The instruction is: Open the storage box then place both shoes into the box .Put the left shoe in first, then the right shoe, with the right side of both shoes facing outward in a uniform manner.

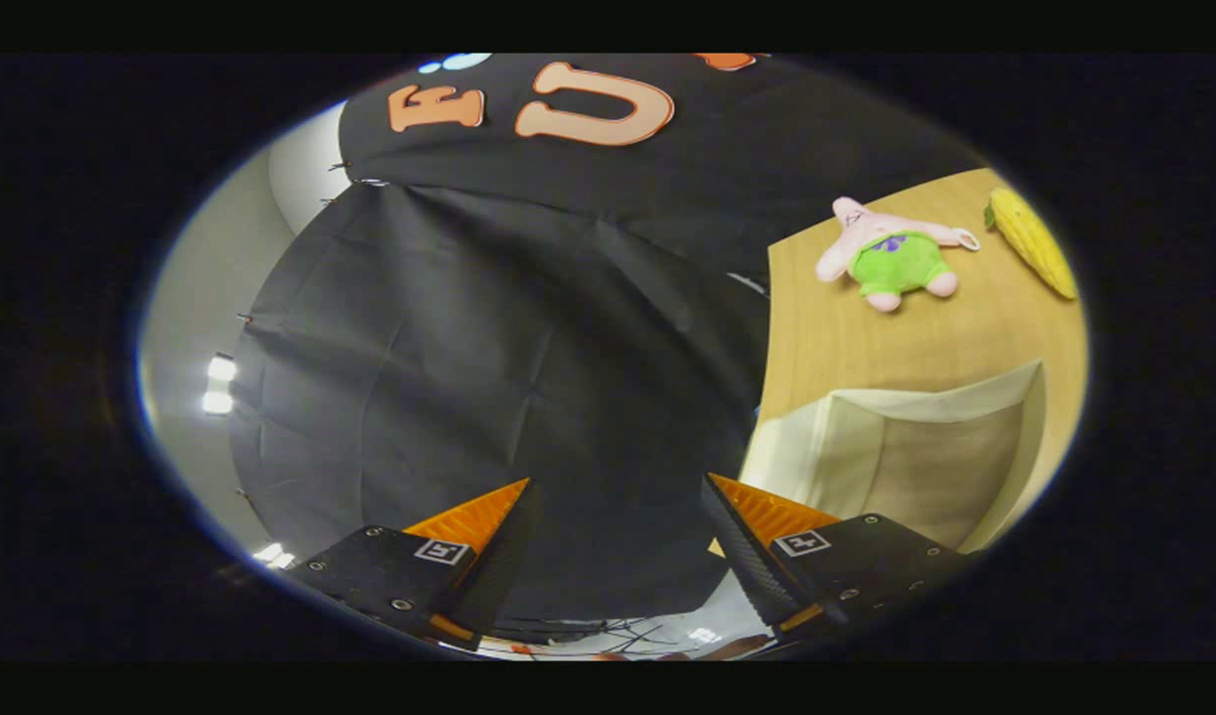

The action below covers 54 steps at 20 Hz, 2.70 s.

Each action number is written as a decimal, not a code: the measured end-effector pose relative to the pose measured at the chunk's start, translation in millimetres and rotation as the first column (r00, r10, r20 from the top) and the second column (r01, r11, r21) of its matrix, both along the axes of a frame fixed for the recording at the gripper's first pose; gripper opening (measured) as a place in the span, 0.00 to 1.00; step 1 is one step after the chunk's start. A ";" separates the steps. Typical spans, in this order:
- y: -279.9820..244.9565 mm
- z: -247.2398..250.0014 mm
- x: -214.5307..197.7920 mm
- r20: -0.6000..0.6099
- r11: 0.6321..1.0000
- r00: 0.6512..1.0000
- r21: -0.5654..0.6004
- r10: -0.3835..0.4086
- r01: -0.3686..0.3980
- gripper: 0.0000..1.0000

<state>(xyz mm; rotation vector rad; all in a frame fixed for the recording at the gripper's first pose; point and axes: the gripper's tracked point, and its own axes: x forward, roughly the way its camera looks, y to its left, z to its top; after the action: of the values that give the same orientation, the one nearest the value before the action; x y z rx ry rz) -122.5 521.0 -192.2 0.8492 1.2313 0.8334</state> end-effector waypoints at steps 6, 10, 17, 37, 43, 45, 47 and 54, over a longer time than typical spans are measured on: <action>-102.3 -51.9 33.4 0.118 0.968 0.990 -0.226 -0.083 0.108 0.96; -185.2 -97.3 44.3 0.179 0.897 0.978 -0.409 -0.105 0.171 0.96; -303.7 -178.3 24.0 0.121 0.758 0.983 -0.626 -0.135 0.181 0.95; -384.4 -297.6 -74.9 -0.093 0.558 0.991 -0.819 0.101 -0.133 0.49; -378.1 -298.7 -77.2 -0.118 0.599 0.992 -0.791 0.047 -0.122 0.34; -376.3 -298.6 -77.3 -0.114 0.621 0.993 -0.778 0.010 -0.096 0.28; -375.0 -299.1 -77.8 -0.100 0.642 0.995 -0.764 -0.017 -0.066 0.22; -376.6 -296.1 -77.5 -0.117 0.667 0.984 -0.745 -0.135 0.003 0.11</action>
<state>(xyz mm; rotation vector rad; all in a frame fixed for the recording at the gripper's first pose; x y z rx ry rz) -200.0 144.4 -488.4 0.2761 1.5094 0.1288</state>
